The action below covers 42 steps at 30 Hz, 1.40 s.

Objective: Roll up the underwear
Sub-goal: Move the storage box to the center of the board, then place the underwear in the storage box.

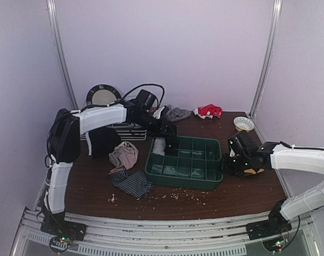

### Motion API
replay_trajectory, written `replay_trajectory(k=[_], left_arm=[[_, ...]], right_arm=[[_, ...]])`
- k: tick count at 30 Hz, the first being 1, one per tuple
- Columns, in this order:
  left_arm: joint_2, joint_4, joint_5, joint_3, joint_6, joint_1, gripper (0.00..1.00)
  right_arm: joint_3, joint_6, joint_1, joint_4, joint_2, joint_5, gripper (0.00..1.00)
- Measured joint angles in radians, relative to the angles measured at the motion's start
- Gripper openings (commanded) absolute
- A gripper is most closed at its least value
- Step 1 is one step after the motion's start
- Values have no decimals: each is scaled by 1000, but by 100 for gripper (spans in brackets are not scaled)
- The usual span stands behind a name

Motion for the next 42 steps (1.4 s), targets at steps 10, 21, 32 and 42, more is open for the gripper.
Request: replay_trajectory(k=[10,21,32,42], left_arm=[[147,-199,4,201,46,-9,0],[200,-379,-238,292,109,-82,0],[312,-457,-464,444,126,-151,0],[316,-478,-484,468,130,-161,44]], right_arm=[[-13,-1,0,2,-15,0,0],[-19,-5,2,8,-21,-2,0],[-32,-1,5,19,-33,-6,0],[-32,0,8,5,-42,-8,5]])
